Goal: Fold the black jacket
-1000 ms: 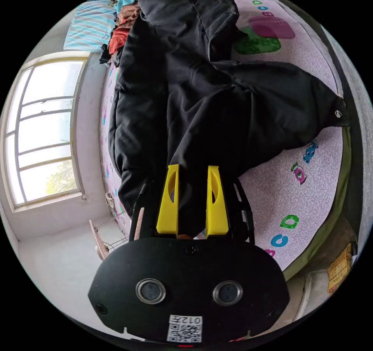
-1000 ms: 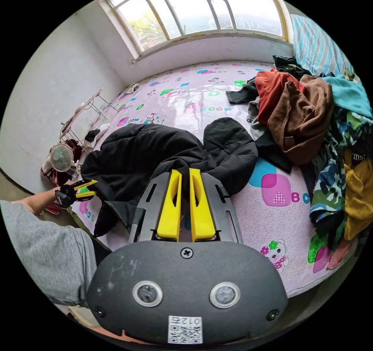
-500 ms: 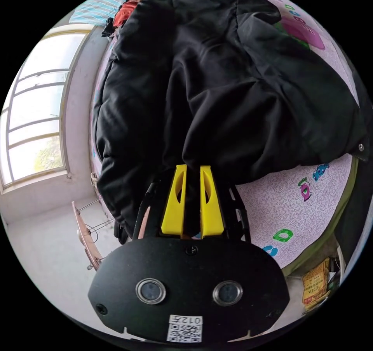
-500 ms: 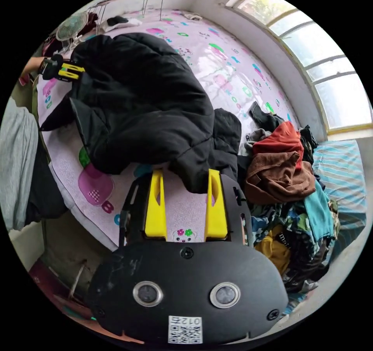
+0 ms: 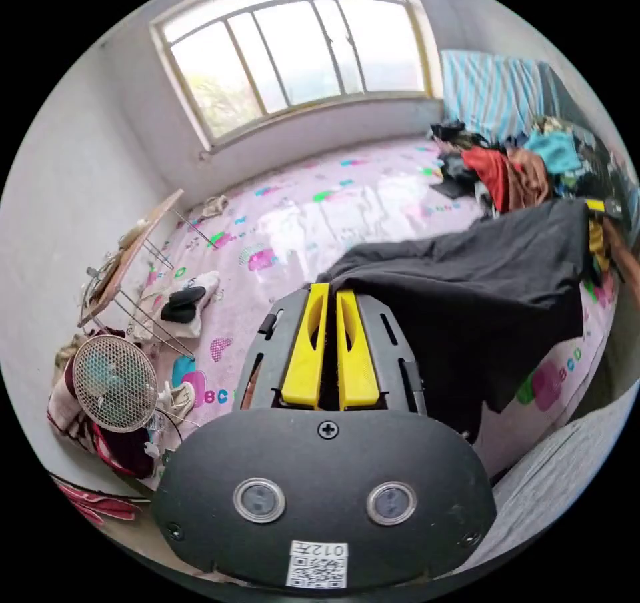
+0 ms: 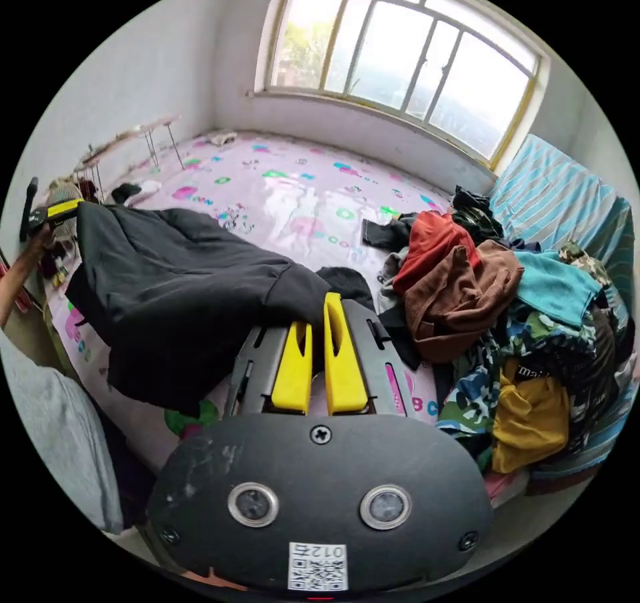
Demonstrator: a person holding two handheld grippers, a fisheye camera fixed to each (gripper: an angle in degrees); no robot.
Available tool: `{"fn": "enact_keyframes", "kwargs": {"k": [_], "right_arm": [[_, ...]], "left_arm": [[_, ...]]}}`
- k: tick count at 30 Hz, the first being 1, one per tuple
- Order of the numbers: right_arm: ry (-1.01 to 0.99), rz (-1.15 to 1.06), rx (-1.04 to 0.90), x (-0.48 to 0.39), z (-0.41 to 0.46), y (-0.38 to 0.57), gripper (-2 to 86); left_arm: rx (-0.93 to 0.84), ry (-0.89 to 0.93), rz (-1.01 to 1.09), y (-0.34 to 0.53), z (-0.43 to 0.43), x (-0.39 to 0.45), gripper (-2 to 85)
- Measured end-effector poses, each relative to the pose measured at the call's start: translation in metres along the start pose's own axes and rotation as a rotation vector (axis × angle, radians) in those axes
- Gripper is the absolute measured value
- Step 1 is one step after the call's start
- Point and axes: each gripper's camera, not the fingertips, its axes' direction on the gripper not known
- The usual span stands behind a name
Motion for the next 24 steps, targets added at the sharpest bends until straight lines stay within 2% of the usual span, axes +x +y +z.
{"fn": "enact_keyframes", "kwargs": {"k": [3, 8, 12, 17, 24], "right_arm": [[-0.006, 0.058, 0.184, -0.004, -0.101, -0.043, -0.8], [-0.018, 0.112, 0.506, -0.011, -0.306, -0.076, -0.8], [-0.002, 0.109, 0.655, -0.021, -0.425, -0.056, -0.8], [0.017, 0.119, 0.793, -0.03, -0.552, 0.003, -0.8], [0.018, 0.154, 0.855, -0.007, -0.632, 0.038, -0.7]], "left_arm": [[0.207, 0.017, -0.155, -0.019, -0.086, -0.06, -0.2], [0.456, -0.066, -0.148, -0.025, -0.229, -0.092, -0.2], [0.599, -0.095, -0.139, 0.005, -0.333, -0.108, -0.2], [0.706, -0.132, -0.111, 0.054, -0.412, -0.118, -0.1], [0.703, -0.205, -0.051, 0.07, -0.446, -0.132, -0.1]]}}
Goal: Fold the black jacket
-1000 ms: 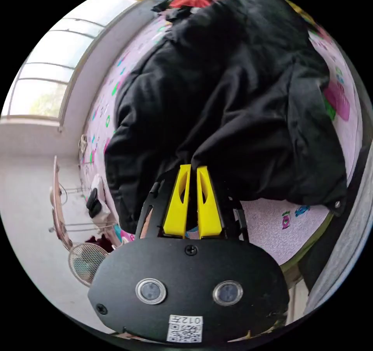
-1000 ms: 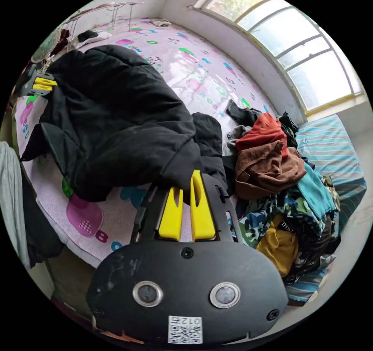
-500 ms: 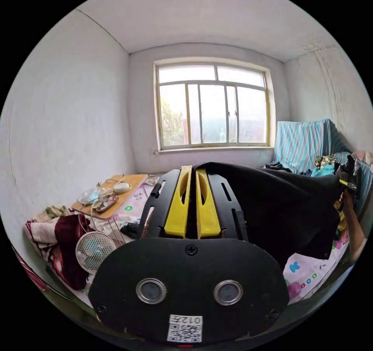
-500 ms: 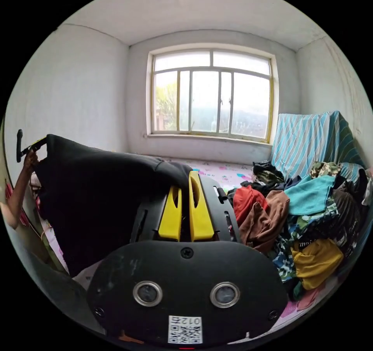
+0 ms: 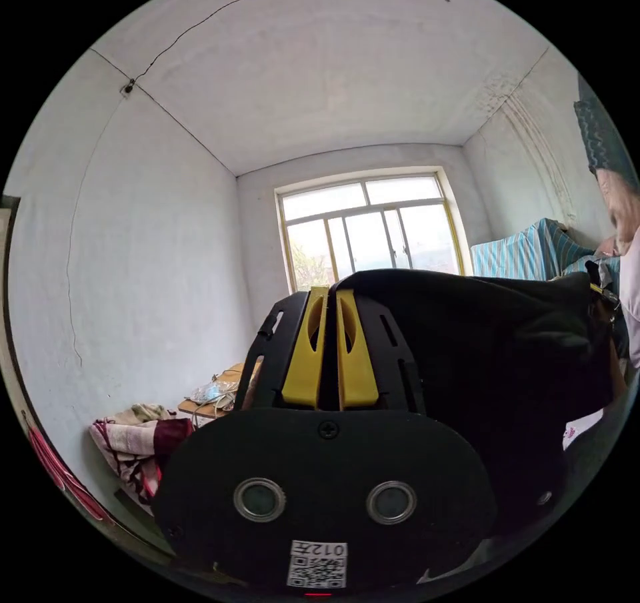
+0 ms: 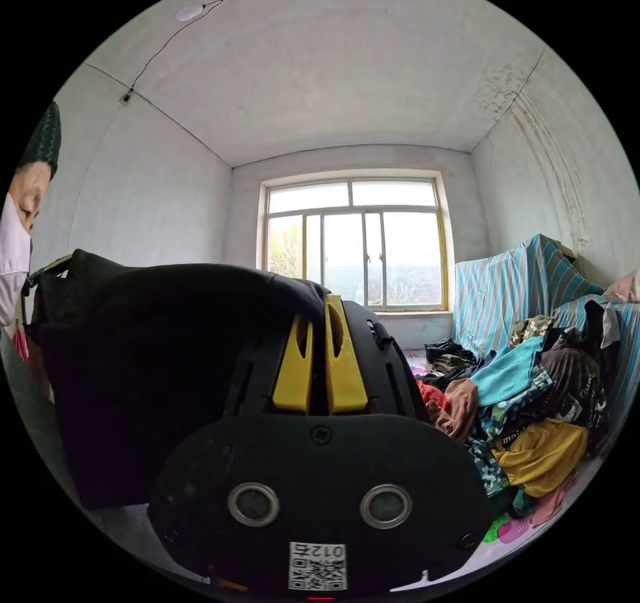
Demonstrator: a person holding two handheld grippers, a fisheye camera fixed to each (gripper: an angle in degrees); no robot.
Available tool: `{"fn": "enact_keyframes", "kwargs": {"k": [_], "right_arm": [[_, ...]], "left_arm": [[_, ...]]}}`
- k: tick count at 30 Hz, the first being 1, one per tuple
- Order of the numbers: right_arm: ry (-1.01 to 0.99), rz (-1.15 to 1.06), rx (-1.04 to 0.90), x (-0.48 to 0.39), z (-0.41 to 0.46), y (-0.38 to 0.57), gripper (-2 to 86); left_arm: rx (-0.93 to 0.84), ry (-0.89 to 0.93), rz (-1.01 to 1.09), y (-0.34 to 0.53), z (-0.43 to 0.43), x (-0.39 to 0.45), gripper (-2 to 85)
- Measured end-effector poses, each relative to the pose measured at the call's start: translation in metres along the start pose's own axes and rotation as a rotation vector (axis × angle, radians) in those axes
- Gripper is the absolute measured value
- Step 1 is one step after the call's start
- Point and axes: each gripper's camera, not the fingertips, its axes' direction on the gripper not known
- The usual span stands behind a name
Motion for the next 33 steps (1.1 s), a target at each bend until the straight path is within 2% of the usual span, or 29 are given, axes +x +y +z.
{"fn": "enact_keyframes", "kwargs": {"k": [4, 7, 9, 10, 12, 13, 14, 15, 16, 17, 18, 20, 24, 28, 33], "right_arm": [[0.041, -0.028, -0.061, 0.018, 0.013, -0.004, -0.5], [0.054, -0.043, -0.182, 0.045, 0.065, 0.009, -0.3], [0.04, -0.033, -0.285, 0.072, 0.121, 0.026, -0.1], [0.033, -0.033, -0.37, 0.093, 0.171, 0.043, 0.1], [0.024, -0.021, -0.517, 0.128, 0.267, 0.077, 0.5], [0.025, -0.015, -0.626, 0.153, 0.343, 0.109, 1.1], [0.029, -0.009, -0.769, 0.18, 0.426, 0.147, 1.9], [0.052, -0.016, -0.85, 0.194, 0.465, 0.168, 2.5], [0.12, -0.032, -1.016, 0.22, 0.532, 0.211, 3.8], [0.177, -0.041, -1.133, 0.243, 0.572, 0.249, 5.3], [0.193, -0.038, -1.157, 0.252, 0.581, 0.264, 5.2], [0.138, 0.001, -1.147, 0.279, 0.58, 0.302, 4.7], [0.074, -0.063, -1.205, 0.307, 0.535, 0.372, 3.6], [0.011, -0.031, -1.298, 0.363, 0.433, 0.445, 4.8], [-0.046, 0.029, -1.411, 0.428, 0.273, 0.507, 6.1]], "left_arm": [[-0.094, 0.008, 0.014, -0.001, 0.042, -0.01, 0.0], [-0.222, 0.026, 0.025, 0.006, 0.113, -0.014, 0.0], [-0.374, 0.067, 0.045, 0.019, 0.205, -0.013, 0.2], [-0.417, 0.085, 0.046, 0.024, 0.233, -0.012, 0.2], [-0.609, 0.149, 0.061, 0.056, 0.37, -0.003, 0.6], [-0.661, 0.166, 0.049, 0.067, 0.408, 0.0, 0.7], [-0.768, 0.204, -0.007, 0.092, 0.488, 0.005, 0.9], [-0.901, 0.224, -0.09, 0.124, 0.566, 0.007, 1.1], [-0.981, 0.229, -0.147, 0.141, 0.602, 0.007, 1.2], [-1.132, 0.222, -0.261, 0.175, 0.66, 0.003, 1.3], [-1.19, 0.198, -0.333, 0.2, 0.694, 0.002, 1.3], [-1.178, 0.164, -0.354, 0.221, 0.719, 0.006, 1.1], [-1.142, 0.242, -0.226, 0.259, 0.735, 0.033, 0.7], [-1.168, 0.297, -0.142, 0.295, 0.716, 0.054, 0.7], [-1.26, 0.328, -0.024, 0.35, 0.648, 0.078, 1.3]]}}
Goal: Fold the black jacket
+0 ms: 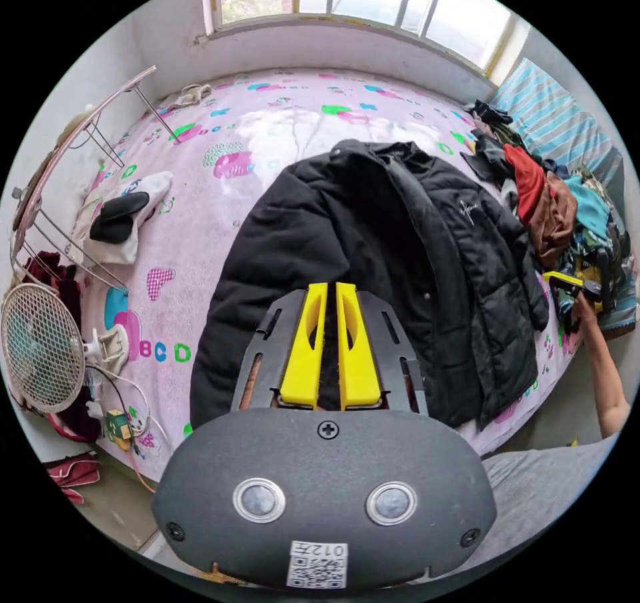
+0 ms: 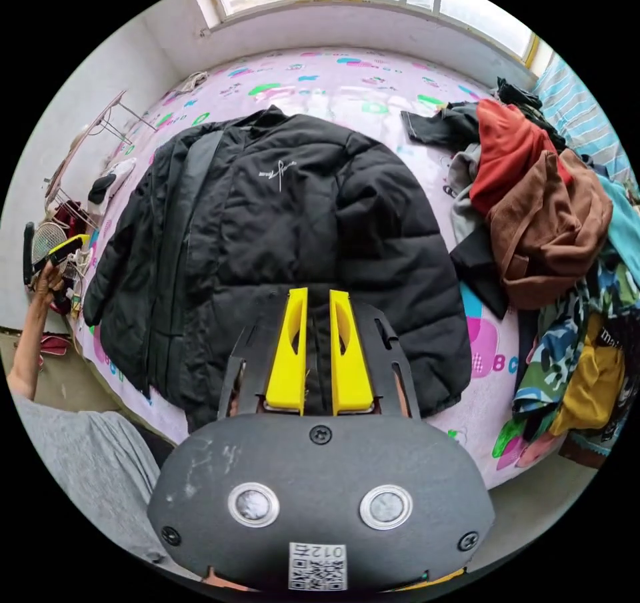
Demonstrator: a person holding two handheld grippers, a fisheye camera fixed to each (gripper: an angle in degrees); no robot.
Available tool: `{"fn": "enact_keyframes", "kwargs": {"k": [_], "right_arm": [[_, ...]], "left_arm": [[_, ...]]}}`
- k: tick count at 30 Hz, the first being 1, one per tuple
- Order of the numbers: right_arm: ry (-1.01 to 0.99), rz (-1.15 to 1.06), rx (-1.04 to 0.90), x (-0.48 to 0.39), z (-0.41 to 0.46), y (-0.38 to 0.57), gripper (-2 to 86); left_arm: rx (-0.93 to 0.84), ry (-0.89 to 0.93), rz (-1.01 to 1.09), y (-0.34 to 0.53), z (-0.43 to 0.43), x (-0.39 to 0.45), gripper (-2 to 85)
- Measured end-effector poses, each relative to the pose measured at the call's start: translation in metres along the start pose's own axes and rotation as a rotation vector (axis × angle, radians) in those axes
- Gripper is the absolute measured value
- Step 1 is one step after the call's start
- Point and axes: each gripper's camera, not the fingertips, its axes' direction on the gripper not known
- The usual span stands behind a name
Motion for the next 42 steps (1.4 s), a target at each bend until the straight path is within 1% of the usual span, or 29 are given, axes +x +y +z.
{"fn": "enact_keyframes", "kwargs": {"k": [2, 4, 6, 8, 11, 14, 15, 19, 20, 22, 26, 28, 30, 32, 34, 37, 39, 42], "right_arm": [[0.031, 0.029, -0.058, 0.037, 0.011, 0.083, 7.4], [0.031, 0.084, -0.084, 0.073, 0.016, 0.137, 8.5], [-0.02, 0.156, -0.111, 0.116, 0.02, 0.186, 10.0], [-0.076, 0.233, -0.137, 0.166, 0.024, 0.238, 11.4], [-0.071, 0.265, -0.183, 0.208, 0.03, 0.284, 12.4], [-0.099, 0.279, -0.211, 0.238, 0.03, 0.313, 11.9], [-0.101, 0.279, -0.216, 0.243, 0.03, 0.318, 11.6], [-0.071, 0.268, -0.259, 0.263, 0.023, 0.351, 5.6], [-0.059, 0.252, -0.259, 0.266, 0.016, 0.36, 3.1], [-0.024, 0.205, -0.276, 0.27, 0.002, 0.375, 1.1], [0.061, 0.046, -0.347, 0.289, -0.053, 0.419, -0.5], [0.123, 0.004, -0.399, 0.302, -0.067, 0.442, -0.6], [0.162, 0.0, -0.456, 0.321, -0.066, 0.468, -0.6], [0.154, 0.014, -0.5, 0.345, -0.052, 0.505, -0.3], [0.135, 0.045, -0.503, 0.359, -0.047, 0.529, 0.8], [0.171, 0.063, -0.487, 0.371, -0.068, 0.55, 3.6], [0.212, 0.038, -0.477, 0.375, -0.093, 0.558, 5.3], [0.271, 0.008, -0.346, 0.373, -0.162, 0.56, 6.2]], "left_arm": [[-0.051, -0.067, -0.031, 0.027, 0.011, 0.001, 1.8], [-0.088, -0.072, -0.067, 0.049, 0.018, -0.004, 2.8], [-0.136, -0.038, -0.167, 0.071, 0.025, -0.02, 5.0], [-0.16, -0.038, -0.217, 0.081, 0.03, -0.031, 7.1], [-0.213, -0.097, -0.244, 0.081, 0.042, -0.043, 10.4], [-0.28, -0.074, -0.269, 0.068, 0.064, -0.053, 11.7], [-0.304, -0.07, -0.278, 0.061, 0.073, -0.053, 11.7], [-0.337, -0.049, -0.261, 0.036, 0.092, -0.045, 9.8], [-0.353, -0.084, -0.245, 0.027, 0.096, -0.038, 8.6], [-0.377, -0.13, -0.219, 0.015, 0.095, -0.029, 6.3], [-0.385, -0.102, -0.165, 0.007, 0.063, -0.018, 2.6], [-0.426, -0.106, -0.132, 0.013, 0.055, -0.009, 2.0], [-0.528, -0.071, -0.107, 0.026, 0.064, 0.007, 1.7], [-0.582, -0.029, -0.099, 0.036, 0.079, 0.02, 1.9], [-0.575, -0.043, -0.094, 0.043, 0.089, 0.032, 2.5], [-0.505, -0.02, -0.177, 0.048, 0.078, 0.031, 3.9], [-0.398, -0.005, -0.264, 0.051, 0.052, 0.019, 5.1], [-0.269, -0.029, -0.371, 0.047, 0.028, 0.0, 6.4]]}}
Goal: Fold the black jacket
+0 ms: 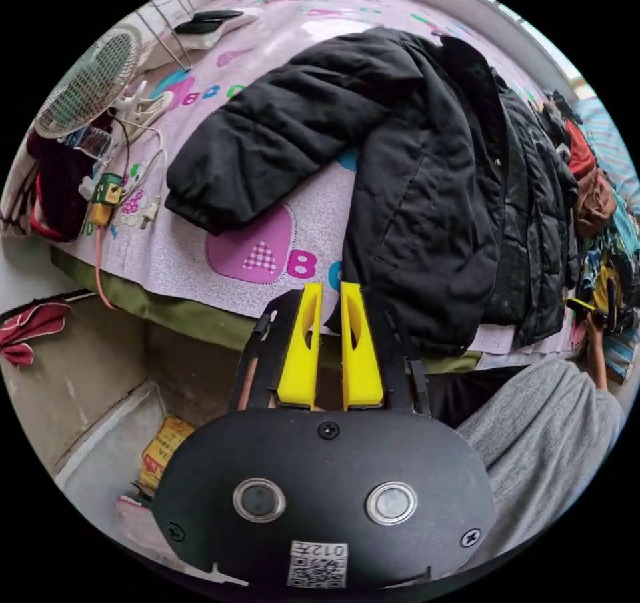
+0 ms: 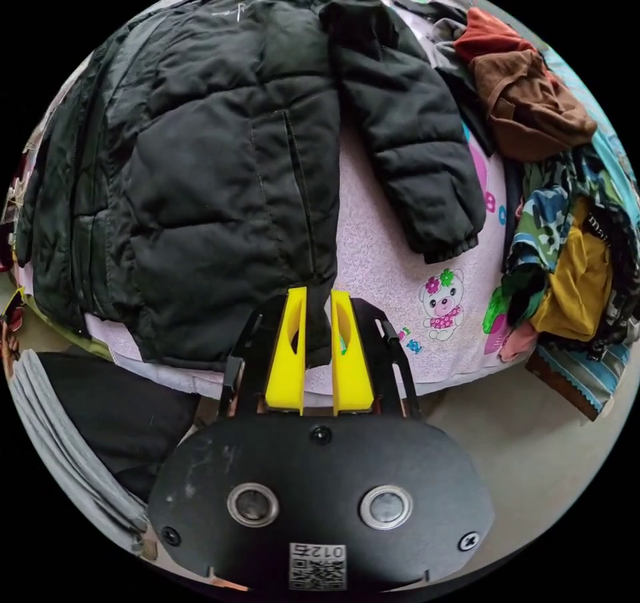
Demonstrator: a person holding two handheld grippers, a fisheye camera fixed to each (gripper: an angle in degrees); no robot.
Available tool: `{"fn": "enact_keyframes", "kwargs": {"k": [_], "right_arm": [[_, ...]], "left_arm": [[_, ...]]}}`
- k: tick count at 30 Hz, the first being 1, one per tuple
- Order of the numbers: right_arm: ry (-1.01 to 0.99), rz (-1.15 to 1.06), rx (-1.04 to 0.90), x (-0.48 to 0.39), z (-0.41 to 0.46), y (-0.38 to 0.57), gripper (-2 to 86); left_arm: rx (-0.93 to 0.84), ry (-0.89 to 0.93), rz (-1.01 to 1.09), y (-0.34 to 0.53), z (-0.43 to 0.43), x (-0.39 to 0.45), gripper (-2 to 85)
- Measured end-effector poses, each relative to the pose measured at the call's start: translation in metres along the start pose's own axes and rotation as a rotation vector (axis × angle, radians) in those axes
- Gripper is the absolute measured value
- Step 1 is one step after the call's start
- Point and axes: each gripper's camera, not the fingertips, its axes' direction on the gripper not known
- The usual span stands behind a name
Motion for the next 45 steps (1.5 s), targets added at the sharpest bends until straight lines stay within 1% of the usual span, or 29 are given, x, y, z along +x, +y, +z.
{"fn": "enact_keyframes", "kwargs": {"k": [1, 2, 3, 5, 7, 11, 13, 15, 18, 21, 23, 24, 25, 26, 28, 30, 32, 35, 39, 43, 45], "right_arm": [[0.006, -0.006, 0.07, 0.001, -0.03, 0.007, 6.3], [-0.027, -0.022, 0.137, -0.003, -0.058, 0.011, 6.5], [-0.057, -0.031, 0.163, -0.007, -0.071, 0.011, 6.6], [-0.225, -0.083, 0.25, -0.035, -0.108, 0.008, 7.1], [-0.342, -0.135, 0.277, -0.065, -0.121, -0.001, 7.4], [-0.526, -0.197, 0.286, -0.13, -0.137, -0.04, 8.5], [-0.574, -0.202, 0.284, -0.152, -0.144, -0.061, 9.0], [-0.586, -0.203, 0.276, -0.171, -0.15, -0.083, 9.4], [-0.619, -0.189, 0.241, -0.196, -0.157, -0.119, 11.1], [-0.658, -0.196, 0.194, -0.226, -0.159, -0.144, 12.0], [-0.642, -0.226, 0.16, -0.253, -0.158, -0.16, 10.5], [-0.64, -0.237, 0.15, -0.26, -0.158, -0.164, 8.4], [-0.629, -0.266, 0.126, -0.27, -0.16, -0.173, 4.3], [-0.61, -0.294, 0.106, -0.273, -0.17, -0.185, 2.8], [-0.586, -0.326, 0.113, -0.258, -0.201, -0.207, 1.5], [-0.524, -0.316, 0.146, -0.221, -0.241, -0.237, 0.9], [-0.481, -0.226, 0.139, -0.158, -0.277, -0.284, 0.7], [-0.52, -0.112, 0.07, -0.108, -0.278, -0.321, 1.0], [-0.526, -0.106, 0.024, -0.117, -0.266, -0.322, 2.8], [-0.554, -0.11, 0.118, -0.117, -0.299, -0.281, 5.8], [-0.593, -0.099, 0.168, -0.106, -0.318, -0.252, 6.7]], "left_arm": [[0.023, -0.014, -0.024, -0.003, -0.003, -0.003, 6.8], [0.074, -0.06, -0.063, -0.008, -0.008, -0.006, 7.5], [0.113, -0.102, -0.096, -0.014, -0.012, -0.008, 8.2], [0.156, -0.143, -0.106, -0.022, -0.015, -0.006, 9.3], [0.176, -0.211, -0.093, -0.03, -0.013, -0.001, 10.1], [0.132, -0.352, 0.078, -0.054, 0.015, 0.028, 11.0], [0.096, -0.426, 0.168, -0.063, 0.033, 0.044, 11.1], [0.031, -0.514, 0.246, -0.074, 0.061, 0.059, 11.2], [-0.016, -0.545, 0.265, -0.085, 0.082, 0.068, 11.0], [-0.02, -0.576, 0.257, -0.092, 0.089, 0.072, 10.2], [-0.032, -0.618, 0.268, -0.096, 0.095, 0.075, 9.4], [-0.041, -0.645, 0.273, -0.1, 0.099, 0.075, 8.8], [-0.046, -0.66, 0.27, -0.102, 0.101, 0.075, 8.4], [-0.059, -0.688, 0.258, -0.106, 0.104, 0.073, 7.8], [-0.076, -0.711, 0.218, -0.114, 0.106, 0.065, 7.1], [-0.098, -0.7, 0.191, -0.123, 0.107, 0.057, 6.3], [-0.13, -0.699, 0.212, -0.127, 0.113, 0.058, 5.8], [-0.159, -0.734, 0.263, -0.127, 0.126, 0.066, 5.1], [-0.164, -0.728, 0.23, -0.124, 0.133, 0.066, 4.6], [-0.117, -0.667, 0.165, -0.111, 0.12, 0.055, 5.3], [-0.05, -0.621, 0.096, -0.093, 0.098, 0.047, 5.7]]}}
